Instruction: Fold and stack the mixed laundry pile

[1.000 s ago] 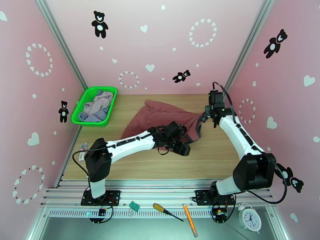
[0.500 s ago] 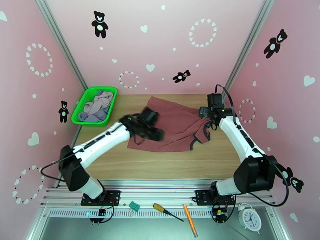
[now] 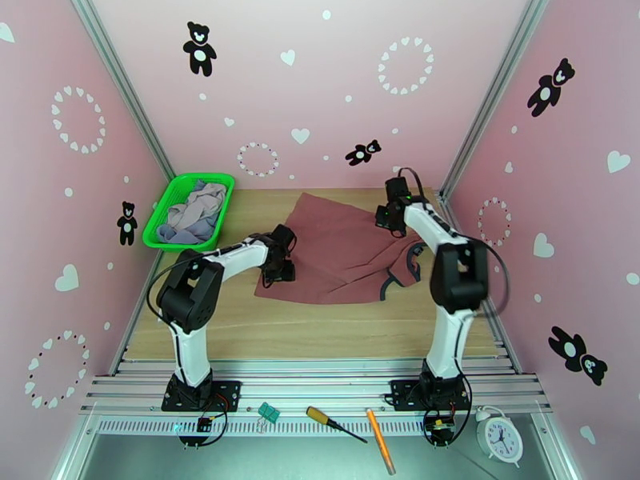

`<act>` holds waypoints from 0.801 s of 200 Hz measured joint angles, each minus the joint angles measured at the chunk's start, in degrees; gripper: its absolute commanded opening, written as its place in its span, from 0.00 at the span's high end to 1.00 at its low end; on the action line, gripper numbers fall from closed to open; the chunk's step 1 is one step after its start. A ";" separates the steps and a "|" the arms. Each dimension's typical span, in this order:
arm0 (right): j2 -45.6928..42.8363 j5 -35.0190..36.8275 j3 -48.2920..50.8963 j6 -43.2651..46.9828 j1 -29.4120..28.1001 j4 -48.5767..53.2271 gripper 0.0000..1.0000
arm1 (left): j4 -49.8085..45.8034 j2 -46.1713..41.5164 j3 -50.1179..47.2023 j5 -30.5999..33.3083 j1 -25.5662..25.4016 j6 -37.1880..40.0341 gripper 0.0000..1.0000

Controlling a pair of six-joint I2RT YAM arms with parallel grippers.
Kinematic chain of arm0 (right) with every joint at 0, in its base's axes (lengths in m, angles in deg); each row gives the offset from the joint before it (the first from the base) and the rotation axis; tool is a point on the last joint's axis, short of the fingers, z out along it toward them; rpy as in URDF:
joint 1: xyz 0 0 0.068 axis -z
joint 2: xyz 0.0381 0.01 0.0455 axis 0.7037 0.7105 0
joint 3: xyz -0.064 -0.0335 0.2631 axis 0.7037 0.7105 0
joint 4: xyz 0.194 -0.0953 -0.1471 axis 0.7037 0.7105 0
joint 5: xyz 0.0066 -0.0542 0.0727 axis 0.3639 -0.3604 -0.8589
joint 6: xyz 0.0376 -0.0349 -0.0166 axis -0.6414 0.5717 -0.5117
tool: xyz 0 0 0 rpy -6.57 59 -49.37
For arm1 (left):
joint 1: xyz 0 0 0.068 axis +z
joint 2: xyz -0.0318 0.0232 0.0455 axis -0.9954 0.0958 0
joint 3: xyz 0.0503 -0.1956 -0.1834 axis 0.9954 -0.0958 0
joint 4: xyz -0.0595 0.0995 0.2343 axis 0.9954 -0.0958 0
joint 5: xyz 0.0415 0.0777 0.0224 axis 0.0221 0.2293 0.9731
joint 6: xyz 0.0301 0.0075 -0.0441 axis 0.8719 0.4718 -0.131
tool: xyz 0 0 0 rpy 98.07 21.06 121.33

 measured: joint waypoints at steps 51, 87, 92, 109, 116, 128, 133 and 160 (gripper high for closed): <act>17.49 -5.20 -17.44 -3.02 -3.10 5.95 0.95 | 5.81 -9.09 -12.98 4.57 2.36 -5.05 0.52; 26.18 -7.85 -32.48 -4.87 -7.08 9.25 0.91 | 7.67 -14.29 -19.80 6.43 3.45 -8.04 0.47; 27.58 -8.35 -34.47 -5.18 -7.87 9.55 0.90 | 8.11 -14.95 -20.70 6.40 3.45 -8.44 0.45; 30.86 -9.92 -39.47 -6.14 -10.23 9.90 0.89 | 9.55 -16.70 -22.86 6.12 3.45 -9.18 0.36; 31.89 -10.64 -41.05 -6.64 -11.26 9.88 0.89 | 10.32 -17.44 -23.63 5.62 3.45 -9.49 0.31; 33.03 -12.39 -42.49 -7.67 -12.68 9.11 0.89 | 11.08 -18.47 -24.57 4.83 3.45 -9.92 0.24; 33.35 -13.46 -42.75 -8.17 -13.25 8.70 0.89 | 11.13 -19.04 -24.94 4.44 3.45 -10.29 0.22; 34.69 -20.35 -43.12 -10.12 -14.95 5.16 0.89 | 7.17 -21.62 -25.49 3.13 3.45 -10.45 0.14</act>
